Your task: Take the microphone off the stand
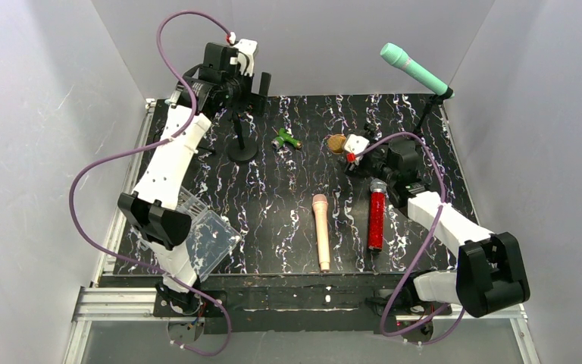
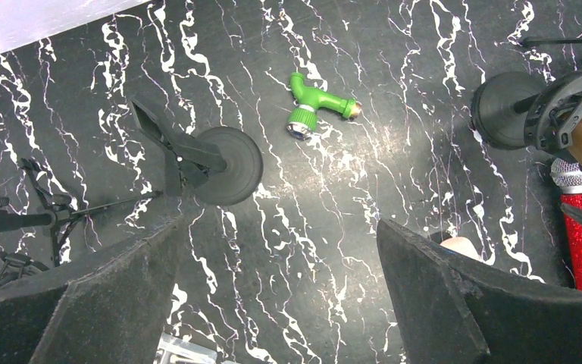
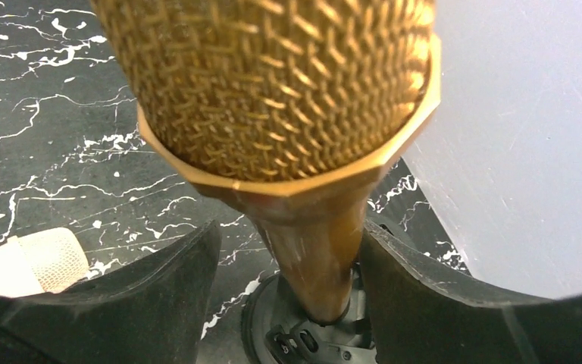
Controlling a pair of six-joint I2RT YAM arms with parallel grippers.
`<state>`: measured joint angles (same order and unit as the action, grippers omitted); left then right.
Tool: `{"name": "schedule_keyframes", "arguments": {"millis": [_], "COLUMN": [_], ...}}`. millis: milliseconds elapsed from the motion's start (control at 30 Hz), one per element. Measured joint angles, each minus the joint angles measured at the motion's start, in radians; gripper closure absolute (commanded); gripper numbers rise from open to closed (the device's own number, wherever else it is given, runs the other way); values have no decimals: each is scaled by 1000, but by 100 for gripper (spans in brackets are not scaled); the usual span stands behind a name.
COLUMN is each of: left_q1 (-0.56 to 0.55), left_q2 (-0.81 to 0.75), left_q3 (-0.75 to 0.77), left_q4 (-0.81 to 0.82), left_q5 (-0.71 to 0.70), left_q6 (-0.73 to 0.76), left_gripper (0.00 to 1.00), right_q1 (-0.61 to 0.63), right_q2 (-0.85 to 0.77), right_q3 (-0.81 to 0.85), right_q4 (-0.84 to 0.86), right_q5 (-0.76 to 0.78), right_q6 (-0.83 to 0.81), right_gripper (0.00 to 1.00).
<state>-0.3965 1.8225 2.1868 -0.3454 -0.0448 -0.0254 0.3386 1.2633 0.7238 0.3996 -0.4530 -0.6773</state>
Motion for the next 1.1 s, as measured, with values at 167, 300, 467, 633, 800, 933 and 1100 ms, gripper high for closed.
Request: {"name": "schedule_keyframes", "arguments": {"millis": [167,300,467,633,800,933,1100], "left_q1": [-7,-7,-9,-10,-11,-11,-11], "left_q2": [0,0,0,-1,-1,-1,-5], "left_q3": [-1,-3,-17,-29,-55,-56,-56], "left_q4": [0,1,2,4,2,4,3], "left_q5": [-4,-6,-7,-7,-7,-6,47], "left_q6": [7,8,8,30,42,45,52], "left_gripper": [2,2,2,2,2,2,2], "right_q1": [11,16,16,17,17,17,17], "right_q2": [17,19,21,21,21,21,20], "right_q3": [0,5,38,85,144,215,327], "right_q4": [15,23,14,-20,-92,-179,-307], "right_q5": [3,9,23,28,28,24,-2], "right_q6": [5,14,22,42,64,99,169], "right_gripper": [38,48,64,84,97,99,99]}}
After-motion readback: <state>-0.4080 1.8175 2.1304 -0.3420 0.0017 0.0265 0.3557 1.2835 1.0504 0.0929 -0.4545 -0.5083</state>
